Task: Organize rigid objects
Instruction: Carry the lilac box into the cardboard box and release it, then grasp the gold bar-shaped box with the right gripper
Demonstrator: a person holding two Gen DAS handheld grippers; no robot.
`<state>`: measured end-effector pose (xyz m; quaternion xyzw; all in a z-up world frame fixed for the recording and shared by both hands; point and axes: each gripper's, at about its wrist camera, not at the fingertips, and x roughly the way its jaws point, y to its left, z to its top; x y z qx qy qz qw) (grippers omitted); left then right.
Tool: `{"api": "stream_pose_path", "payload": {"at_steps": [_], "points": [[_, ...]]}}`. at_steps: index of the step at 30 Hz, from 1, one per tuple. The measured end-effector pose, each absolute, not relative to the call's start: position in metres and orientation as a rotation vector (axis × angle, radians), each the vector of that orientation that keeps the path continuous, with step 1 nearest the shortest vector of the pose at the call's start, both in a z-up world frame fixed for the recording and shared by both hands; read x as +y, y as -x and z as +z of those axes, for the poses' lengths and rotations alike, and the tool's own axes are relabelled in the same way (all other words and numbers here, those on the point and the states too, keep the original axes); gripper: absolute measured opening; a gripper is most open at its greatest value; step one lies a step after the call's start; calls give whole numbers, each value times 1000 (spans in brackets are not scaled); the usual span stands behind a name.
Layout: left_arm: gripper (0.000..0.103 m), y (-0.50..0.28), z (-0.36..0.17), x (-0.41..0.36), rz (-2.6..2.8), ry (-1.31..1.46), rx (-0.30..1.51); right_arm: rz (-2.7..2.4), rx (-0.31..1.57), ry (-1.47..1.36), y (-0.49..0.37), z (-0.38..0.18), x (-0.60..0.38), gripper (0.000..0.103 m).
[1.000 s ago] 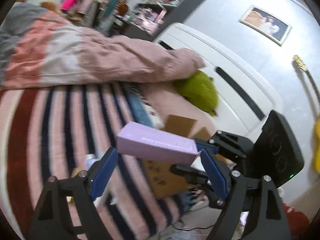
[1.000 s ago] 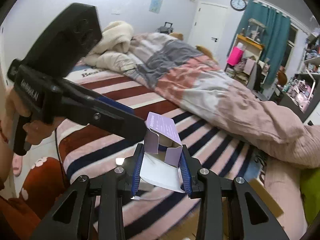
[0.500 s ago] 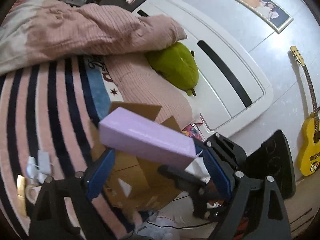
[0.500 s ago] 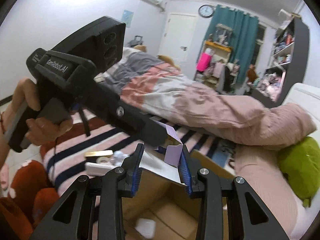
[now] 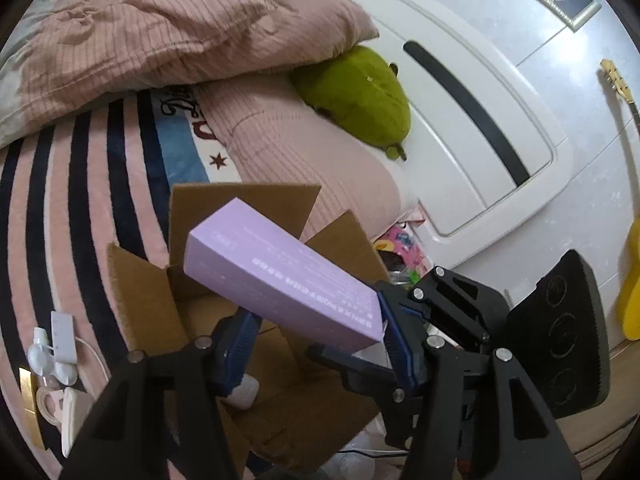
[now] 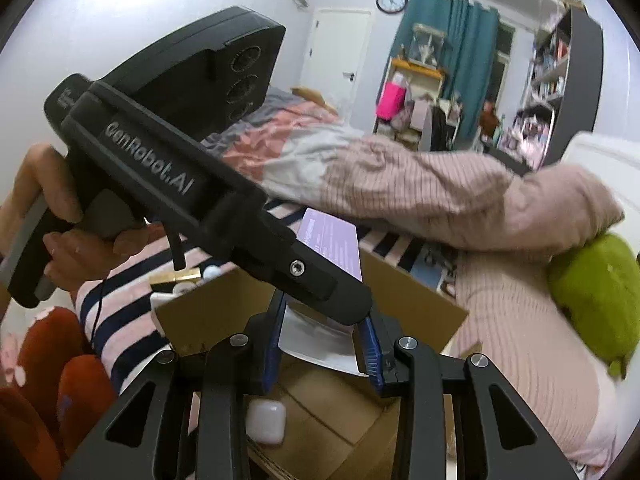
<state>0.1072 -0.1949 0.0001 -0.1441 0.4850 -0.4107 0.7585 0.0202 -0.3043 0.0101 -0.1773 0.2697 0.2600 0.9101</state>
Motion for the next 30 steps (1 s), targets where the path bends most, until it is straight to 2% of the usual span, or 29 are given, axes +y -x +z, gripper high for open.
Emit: {"api": "stream_pose_path", "payload": {"at_steps": [3,4,5,6,7,8,15,17,21,23,30], "points": [[57,-109,-4,-203,-882,279,1073,525,603,368,-25,5,-308,30],[63,-108,-4,-205,-876,263,1071,522,613,366,-25,4,-308,30],[73,-108,-3,-206,-861,249,1062,518,627,357,-27,3,-310,34],[77,-107,-1,-205,-848,242,1048,513,649,353,-29,1,-311,38],[80,-105,2,-202,-840,237,1032,510,670,350,-31,-1,-312,51],[80,-103,5,-200,-838,232,1019,508,690,344,-33,-3,-313,62],[81,-82,23,-169,-744,158,928,504,735,316,-33,-6,-312,66],[81,-74,29,-153,-706,146,894,518,731,303,-32,-2,-306,75],[82,-57,38,-112,-610,130,831,568,702,282,-26,10,-281,83],[87,-50,40,-92,-557,125,804,594,680,283,-21,16,-263,93],[87,-26,32,-6,-369,155,749,695,654,298,-17,17,-190,94]]}}
